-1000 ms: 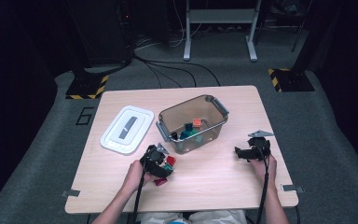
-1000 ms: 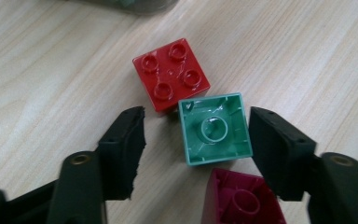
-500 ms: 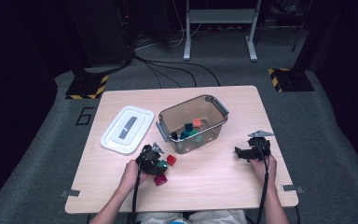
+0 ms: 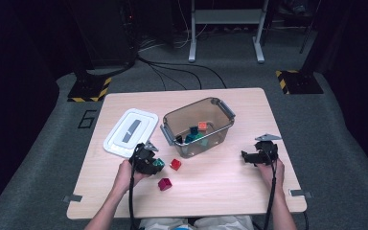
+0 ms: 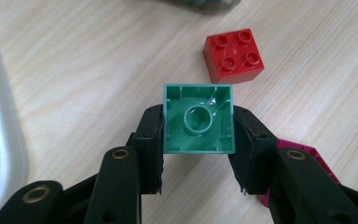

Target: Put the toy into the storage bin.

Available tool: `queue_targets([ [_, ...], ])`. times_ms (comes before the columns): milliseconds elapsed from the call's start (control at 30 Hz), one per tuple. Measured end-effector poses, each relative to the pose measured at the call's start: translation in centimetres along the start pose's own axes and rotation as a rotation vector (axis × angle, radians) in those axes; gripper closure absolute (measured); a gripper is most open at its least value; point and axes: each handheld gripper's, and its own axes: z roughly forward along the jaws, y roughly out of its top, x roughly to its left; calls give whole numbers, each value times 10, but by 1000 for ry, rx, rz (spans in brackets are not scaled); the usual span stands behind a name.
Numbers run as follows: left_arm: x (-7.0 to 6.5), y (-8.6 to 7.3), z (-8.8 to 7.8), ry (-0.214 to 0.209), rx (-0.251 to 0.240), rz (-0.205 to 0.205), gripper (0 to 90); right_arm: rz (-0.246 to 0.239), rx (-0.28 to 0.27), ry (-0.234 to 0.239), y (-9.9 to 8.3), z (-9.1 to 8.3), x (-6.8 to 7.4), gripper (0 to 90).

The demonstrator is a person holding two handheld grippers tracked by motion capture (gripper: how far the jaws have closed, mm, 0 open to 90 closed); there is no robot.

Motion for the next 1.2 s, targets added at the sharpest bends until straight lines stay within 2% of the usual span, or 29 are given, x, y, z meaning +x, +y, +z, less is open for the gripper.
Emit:
queue_targets([
  [267, 6, 10, -18, 15, -3, 21, 588, 4, 1, 0, 0, 0, 0, 68],
  [733, 15, 33, -42, 12, -15, 40, 588, 4, 2, 1, 0, 0, 0, 68],
  [1200, 28, 69, -72, 38, -27, 69, 588, 5, 1, 1, 0, 0, 0, 69],
])
